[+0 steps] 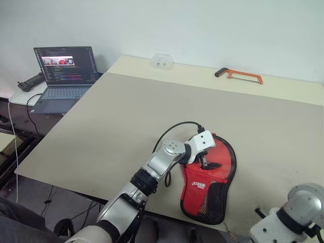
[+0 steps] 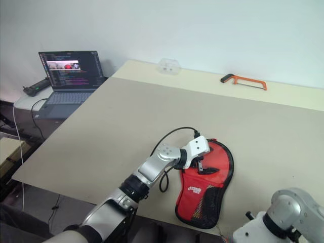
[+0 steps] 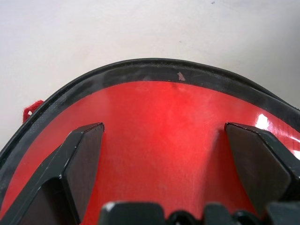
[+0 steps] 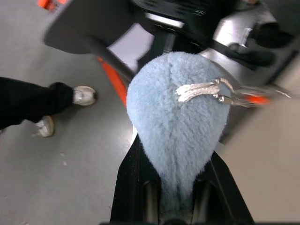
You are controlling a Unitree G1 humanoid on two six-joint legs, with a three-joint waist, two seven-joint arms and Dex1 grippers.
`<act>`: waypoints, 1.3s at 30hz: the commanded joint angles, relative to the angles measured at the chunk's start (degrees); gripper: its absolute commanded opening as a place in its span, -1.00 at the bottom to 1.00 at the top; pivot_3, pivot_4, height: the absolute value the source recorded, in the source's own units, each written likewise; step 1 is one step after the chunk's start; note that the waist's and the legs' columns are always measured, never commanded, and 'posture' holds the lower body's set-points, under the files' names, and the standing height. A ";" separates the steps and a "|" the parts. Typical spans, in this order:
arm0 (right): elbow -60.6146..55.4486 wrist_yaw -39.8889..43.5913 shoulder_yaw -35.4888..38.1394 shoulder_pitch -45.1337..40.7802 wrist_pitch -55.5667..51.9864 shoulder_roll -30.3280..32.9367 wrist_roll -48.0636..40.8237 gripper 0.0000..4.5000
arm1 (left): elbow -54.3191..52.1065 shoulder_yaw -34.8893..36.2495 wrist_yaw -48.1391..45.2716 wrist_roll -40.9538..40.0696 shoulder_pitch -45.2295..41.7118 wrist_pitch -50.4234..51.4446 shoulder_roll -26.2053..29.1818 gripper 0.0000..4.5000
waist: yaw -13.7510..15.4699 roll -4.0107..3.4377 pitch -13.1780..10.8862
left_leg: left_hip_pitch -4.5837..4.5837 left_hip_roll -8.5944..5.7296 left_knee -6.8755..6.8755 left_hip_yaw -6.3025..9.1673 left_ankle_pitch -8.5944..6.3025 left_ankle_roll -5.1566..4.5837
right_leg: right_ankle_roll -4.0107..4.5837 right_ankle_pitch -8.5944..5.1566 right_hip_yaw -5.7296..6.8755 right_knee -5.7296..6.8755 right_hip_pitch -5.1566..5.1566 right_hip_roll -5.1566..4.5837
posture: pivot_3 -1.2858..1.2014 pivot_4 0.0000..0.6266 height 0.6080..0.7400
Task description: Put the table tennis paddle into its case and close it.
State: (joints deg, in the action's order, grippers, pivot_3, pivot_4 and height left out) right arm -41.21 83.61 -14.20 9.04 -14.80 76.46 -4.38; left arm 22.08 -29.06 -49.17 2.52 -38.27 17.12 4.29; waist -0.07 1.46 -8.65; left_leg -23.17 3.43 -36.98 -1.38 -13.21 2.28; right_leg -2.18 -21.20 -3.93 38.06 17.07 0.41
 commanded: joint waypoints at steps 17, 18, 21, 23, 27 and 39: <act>16.50 0.05 5.50 -16.20 1.17 -1.11 -0.84 0.99 | -2.46 3.78 -4.55 -4.04 -0.22 6.00 1.61 1.00 | -0.42 -0.01 -0.21 | 0.15 0.08 0.03 -0.31 0.01 -0.03 | -0.10 0.16 -0.15 0.00 0.05 -0.01 | 0.03 -0.52 1.00; 18.50 0.21 6.28 -17.24 1.71 -0.86 -1.10 0.99 | -4.46 4.62 -5.73 -5.07 -0.80 7.08 2.58 1.00 | -0.49 -0.05 -0.30 | 0.14 0.08 0.03 -0.35 0.01 -0.03 | -0.10 0.16 -0.17 0.02 0.09 -0.01 | 0.03 -0.52 1.00; 25.24 0.29 9.59 -21.18 2.64 -0.88 -2.84 0.99 | -10.88 7.76 -10.70 -9.20 -2.53 10.00 7.31 1.00 | -1.32 -0.31 -0.76 | 0.09 0.10 0.04 -0.38 0.02 -0.03 | -0.10 0.16 -0.18 0.06 0.18 0.00 | 0.03 -0.52 1.00; 30.90 1.66 12.56 -23.32 2.72 -0.49 -5.11 0.99 | -16.49 11.49 -15.73 -14.56 -3.60 13.24 11.82 1.00 | -1.58 -0.42 -1.02 | 0.01 0.11 0.05 -0.38 0.02 -0.02 | -0.09 0.17 -0.17 0.12 0.28 0.00 | 0.03 -0.52 1.00; 39.63 3.58 18.19 -25.66 0.22 -0.49 -10.05 0.99 | -25.27 18.59 -25.79 -25.91 -3.92 20.74 22.61 1.00 | -1.61 -0.57 -1.25 | -0.54 0.18 0.01 -0.36 0.21 0.29 | -0.09 0.16 -0.12 0.12 0.80 0.04 | 0.03 -0.52 1.00; 43.33 6.72 45.88 -10.50 -19.56 -4.23 -28.12 0.99 | -27.43 37.05 -35.82 -37.74 9.58 25.73 50.64 1.00 | -1.42 -0.46 -1.85 | -0.82 0.16 -0.01 -0.39 0.10 0.10 | -0.15 0.09 -0.09 0.14 1.08 -0.05 | 0.03 -0.52 1.00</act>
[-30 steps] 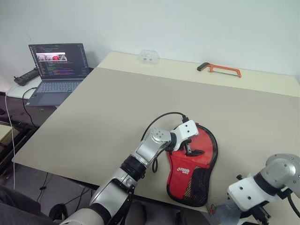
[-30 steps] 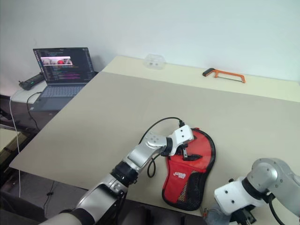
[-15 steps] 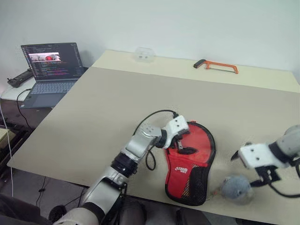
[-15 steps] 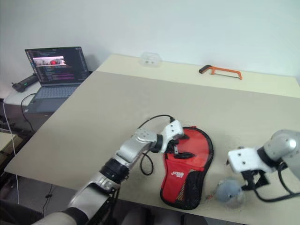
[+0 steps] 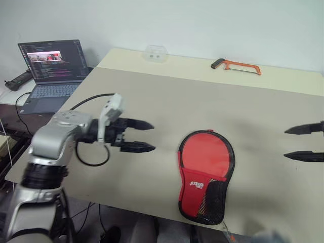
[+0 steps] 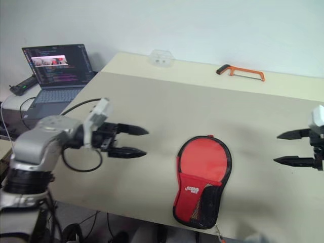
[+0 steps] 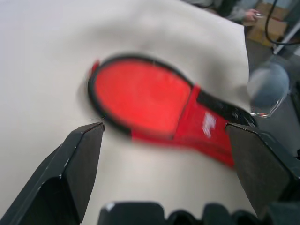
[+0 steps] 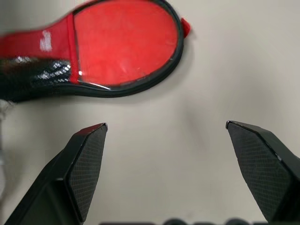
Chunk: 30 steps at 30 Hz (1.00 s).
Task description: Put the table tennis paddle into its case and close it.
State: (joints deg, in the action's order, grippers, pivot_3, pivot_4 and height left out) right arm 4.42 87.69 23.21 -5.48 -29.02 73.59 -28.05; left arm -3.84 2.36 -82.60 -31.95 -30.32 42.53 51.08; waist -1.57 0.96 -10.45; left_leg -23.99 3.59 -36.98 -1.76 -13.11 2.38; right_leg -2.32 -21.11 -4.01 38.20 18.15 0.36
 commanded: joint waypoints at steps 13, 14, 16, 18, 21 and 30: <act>-6.50 0.84 25.96 23.56 -5.72 -10.98 -6.19 0.99 | -0.93 5.91 -0.12 -1.43 9.02 -3.35 8.59 1.00 | -0.31 0.08 -0.18 | 0.18 -0.02 0.01 -0.03 -0.01 -0.02 | 0.00 -0.02 -0.08 0.52 0.12 0.05 | 0.03 -0.52 1.00; -6.19 1.12 26.64 23.76 -5.65 -10.83 -6.20 0.99 | -1.10 6.23 -0.35 -1.97 9.05 -2.90 8.76 1.00 | -0.34 0.08 -0.18 | 0.21 -0.01 0.01 -0.04 -0.01 -0.02 | 0.03 -0.04 -0.09 0.58 0.12 0.06 | 0.03 -0.52 1.00; -5.03 1.85 27.98 24.50 -5.60 -10.44 -5.99 0.99 | -1.02 7.78 -1.18 -3.22 9.54 -1.96 9.70 1.00 | -0.34 0.09 -0.18 | 0.22 -0.01 0.01 -0.04 -0.01 -0.02 | 0.05 -0.05 -0.10 0.62 0.13 0.07 | 0.03 -0.52 1.00; -3.82 2.44 28.43 25.62 -5.31 -10.20 -5.44 0.99 | -0.67 9.36 -2.03 -4.22 10.41 -1.49 10.98 1.00 | -0.34 0.11 -0.20 | 0.20 -0.01 0.02 -0.05 -0.01 -0.02 | 0.06 -0.07 -0.10 0.61 0.15 0.07 | 0.03 -0.52 1.00; -3.21 2.80 27.96 26.31 -5.27 -9.92 -5.59 0.99 | 0.17 10.81 -2.79 -5.04 11.46 -1.50 12.65 1.00 | -0.32 0.12 -0.20 | 0.18 0.00 0.04 -0.05 -0.01 -0.02 | 0.09 -0.09 -0.09 0.57 0.17 0.06 | 0.03 -0.52 1.00; -6.19 3.10 25.20 26.88 -7.19 -9.70 -8.09 0.99 | 1.64 13.84 -2.34 -5.49 13.95 -2.34 14.79 1.00 | -0.29 0.12 -0.21 | 0.19 0.00 0.03 -0.06 -0.01 -0.02 | 0.11 -0.11 -0.09 0.67 0.18 0.05 | 0.03 -0.52 1.00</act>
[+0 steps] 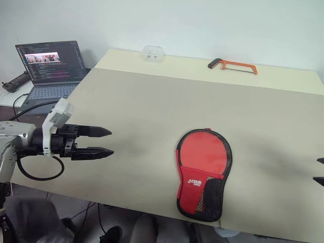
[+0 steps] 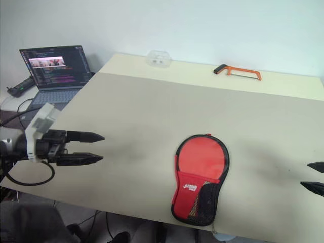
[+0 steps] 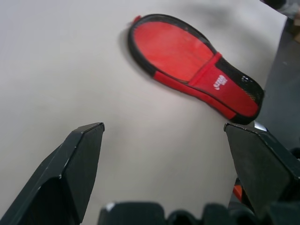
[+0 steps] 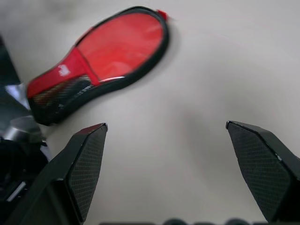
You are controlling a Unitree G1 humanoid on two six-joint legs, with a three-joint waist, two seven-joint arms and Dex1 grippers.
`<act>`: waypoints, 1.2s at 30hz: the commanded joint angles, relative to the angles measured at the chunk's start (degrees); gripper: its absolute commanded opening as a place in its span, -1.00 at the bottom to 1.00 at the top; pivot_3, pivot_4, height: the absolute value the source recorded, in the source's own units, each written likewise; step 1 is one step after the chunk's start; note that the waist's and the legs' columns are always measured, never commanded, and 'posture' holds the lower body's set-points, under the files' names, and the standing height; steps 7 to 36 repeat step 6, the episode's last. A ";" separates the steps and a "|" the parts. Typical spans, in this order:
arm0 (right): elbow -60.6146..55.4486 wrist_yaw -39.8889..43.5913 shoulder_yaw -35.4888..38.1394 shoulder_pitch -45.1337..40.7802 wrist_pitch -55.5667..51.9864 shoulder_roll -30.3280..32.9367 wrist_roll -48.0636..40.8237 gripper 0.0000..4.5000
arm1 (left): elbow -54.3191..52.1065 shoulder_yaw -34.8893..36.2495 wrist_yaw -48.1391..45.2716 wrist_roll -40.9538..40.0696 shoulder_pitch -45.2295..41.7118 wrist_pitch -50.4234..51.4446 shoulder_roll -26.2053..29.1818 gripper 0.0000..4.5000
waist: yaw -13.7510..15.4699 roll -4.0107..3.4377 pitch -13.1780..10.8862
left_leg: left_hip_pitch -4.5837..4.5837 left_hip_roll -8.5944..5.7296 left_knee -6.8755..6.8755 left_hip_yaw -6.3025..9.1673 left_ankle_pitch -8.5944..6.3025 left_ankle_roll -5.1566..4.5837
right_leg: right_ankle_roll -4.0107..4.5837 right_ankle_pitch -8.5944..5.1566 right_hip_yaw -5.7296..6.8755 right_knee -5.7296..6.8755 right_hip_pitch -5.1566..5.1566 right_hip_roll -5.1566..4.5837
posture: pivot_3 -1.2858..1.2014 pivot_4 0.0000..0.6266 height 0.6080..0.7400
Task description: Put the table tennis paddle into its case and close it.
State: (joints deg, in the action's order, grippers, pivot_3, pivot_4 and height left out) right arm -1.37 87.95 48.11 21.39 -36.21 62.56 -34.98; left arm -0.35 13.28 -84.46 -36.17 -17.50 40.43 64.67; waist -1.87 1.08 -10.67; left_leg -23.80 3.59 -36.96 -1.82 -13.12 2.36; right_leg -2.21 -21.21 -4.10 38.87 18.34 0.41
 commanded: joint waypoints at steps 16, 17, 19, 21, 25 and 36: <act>0.57 2.19 -2.87 -2.30 0.94 1.90 -1.36 0.99 | -4.79 7.04 2.07 -2.08 6.99 0.53 0.70 1.00 | 0.01 0.02 -0.01 | -0.01 0.01 0.02 0.00 0.00 0.00 | 0.02 -0.02 0.00 -0.01 0.02 -0.02 | 0.03 -0.52 1.00; 0.57 2.19 -2.87 -2.30 0.94 1.90 -1.36 0.99 | -4.79 7.04 2.07 -2.08 6.99 0.53 0.70 1.00 | 0.01 0.02 -0.01 | -0.01 0.01 0.02 0.00 0.00 0.00 | 0.02 -0.02 0.00 -0.01 0.02 -0.02 | 0.03 -0.52 1.00; 0.57 2.19 -2.87 -2.30 0.94 1.90 -1.36 0.99 | -4.79 7.04 2.07 -2.08 6.99 0.53 0.70 1.00 | 0.01 0.02 -0.01 | -0.01 0.01 0.02 0.00 0.00 0.00 | 0.02 -0.02 0.00 -0.01 0.02 -0.02 | 0.03 -0.52 1.00; 0.57 2.19 -2.87 -2.30 0.94 1.90 -1.36 0.99 | -4.79 7.04 2.07 -2.08 6.99 0.53 0.70 1.00 | 0.01 0.02 -0.01 | -0.01 0.01 0.02 0.00 0.00 0.00 | 0.02 -0.02 0.00 -0.01 0.02 -0.02 | 0.03 -0.52 1.00; 0.57 2.19 -2.87 -2.30 0.94 1.90 -1.36 0.99 | -4.79 7.04 2.07 -2.08 6.99 0.53 0.70 1.00 | 0.01 0.02 -0.01 | -0.01 0.01 0.02 0.00 0.00 0.00 | 0.02 -0.02 0.00 -0.01 0.02 -0.02 | 0.03 -0.52 1.00; 0.57 2.19 -2.87 -2.30 0.94 1.90 -1.36 0.99 | -4.79 7.04 2.07 -2.08 6.99 0.53 0.70 1.00 | 0.01 0.02 -0.01 | -0.01 0.01 0.02 0.00 0.00 0.00 | 0.02 -0.02 0.00 -0.01 0.02 -0.02 | 0.03 -0.52 1.00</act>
